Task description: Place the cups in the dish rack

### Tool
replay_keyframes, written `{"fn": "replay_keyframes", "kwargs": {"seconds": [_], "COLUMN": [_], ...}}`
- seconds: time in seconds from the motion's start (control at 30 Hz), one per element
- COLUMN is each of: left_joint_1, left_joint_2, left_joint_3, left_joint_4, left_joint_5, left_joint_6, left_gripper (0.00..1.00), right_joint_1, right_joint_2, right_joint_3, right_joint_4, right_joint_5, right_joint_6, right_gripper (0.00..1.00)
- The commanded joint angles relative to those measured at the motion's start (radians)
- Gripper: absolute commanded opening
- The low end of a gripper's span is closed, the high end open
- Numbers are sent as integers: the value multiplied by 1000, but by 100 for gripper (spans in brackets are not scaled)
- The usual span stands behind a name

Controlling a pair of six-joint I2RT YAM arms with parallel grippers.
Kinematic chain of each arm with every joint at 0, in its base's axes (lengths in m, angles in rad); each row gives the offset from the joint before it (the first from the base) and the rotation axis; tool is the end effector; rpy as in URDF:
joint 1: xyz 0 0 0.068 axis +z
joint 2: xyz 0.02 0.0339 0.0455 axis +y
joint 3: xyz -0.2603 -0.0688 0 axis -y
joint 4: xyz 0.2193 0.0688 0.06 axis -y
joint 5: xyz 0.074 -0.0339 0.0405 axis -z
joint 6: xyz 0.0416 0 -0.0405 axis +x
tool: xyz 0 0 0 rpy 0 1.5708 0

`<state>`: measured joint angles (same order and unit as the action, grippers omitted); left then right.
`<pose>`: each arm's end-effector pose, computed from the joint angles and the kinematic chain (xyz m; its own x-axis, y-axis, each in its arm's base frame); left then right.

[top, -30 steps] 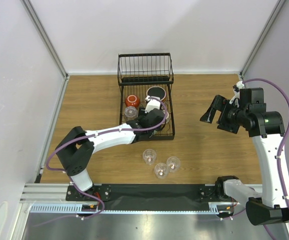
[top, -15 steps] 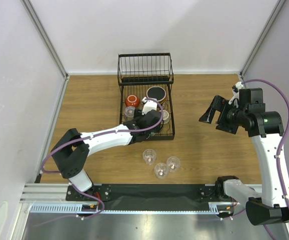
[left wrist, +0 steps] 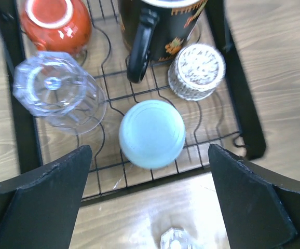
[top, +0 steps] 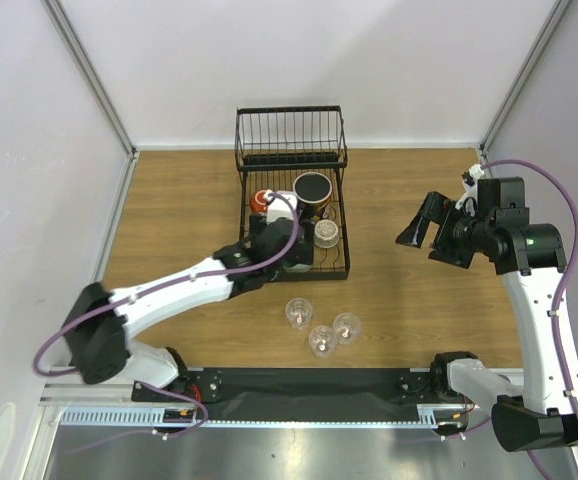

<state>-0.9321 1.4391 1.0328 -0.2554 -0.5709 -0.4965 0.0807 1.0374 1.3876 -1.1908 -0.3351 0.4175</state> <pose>0.1951 -0.2250 0.2730 -0.5228 0.0318 -0.8519 0.1960 0.9770 -0.0839 0.1470 0.0256 0.3848 -0.7984 0.3196 -0.5104 0.0317 0.8686 0.4944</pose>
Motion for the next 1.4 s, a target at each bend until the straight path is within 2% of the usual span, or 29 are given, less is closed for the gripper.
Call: {"fn": "replay_keyframes", "kwargs": {"seconds": [0.0, 0.1, 0.17, 0.2, 0.23, 0.33, 0.47, 0.53, 0.67, 0.73, 0.87, 1.0, 1.17, 1.27, 1.37], "left_joint_1": [-5, -7, -5, -4, -5, -4, 29, 32, 32, 30, 32, 30, 30, 32, 32], "left_joint_2": [-152, -290, -399, -432, -462, -529, -476, -401, -274, -209, -114, -49, 23, 43, 44], "left_joint_3": [-40, -82, -123, -134, -146, -180, -174, -146, -79, -68, -51, -48, -33, -30, -33], "left_joint_4": [-36, -82, -107, -113, -119, -154, -266, -298, -346, -358, -370, -341, -354, -369, -380], "left_joint_5": [26, 55, 139, 194, 277, 356, 485, 509, 563, 615, 628, 635, 660, 663, 655], "left_joint_6": [38, 50, 70, 82, 91, 56, -20, -30, -11, -4, -22, -42, -37, -19, -11], "left_gripper": [100, 99, 97, 85, 79, 70, 70, 72, 70, 64, 50, 46, 43, 37, 24], "right_joint_1": [-4, -2, -2, -2, -1, 1, 10, 21, 42, 54, 91, 122, 154, 177, 206], "right_joint_2": [-13, -10, -8, -5, -2, 4, 41, 56, 72, 78, 95, 67, 84, 95, 102], "right_joint_3": [-6, -9, -13, -16, -21, -30, -45, -55, -76, -72, -59, -56, -41, -41, -45], "right_joint_4": [33, 37, 45, 48, 51, 62, 33, 19, 13, 4, 0, 52, 27, 17, 23], "right_joint_5": [-22, -25, -30, -31, -39, -48, -59, -64, -56, -47, -70, -126, -94, -68, -59], "right_joint_6": [0, -2, 1, 4, 4, 9, 7, -5, -6, -14, -42, -40, -57, -63, -62], "right_gripper": [95, 95, 95, 95, 95, 94, 95, 100, 100, 100, 100, 100, 100, 95, 93]}}
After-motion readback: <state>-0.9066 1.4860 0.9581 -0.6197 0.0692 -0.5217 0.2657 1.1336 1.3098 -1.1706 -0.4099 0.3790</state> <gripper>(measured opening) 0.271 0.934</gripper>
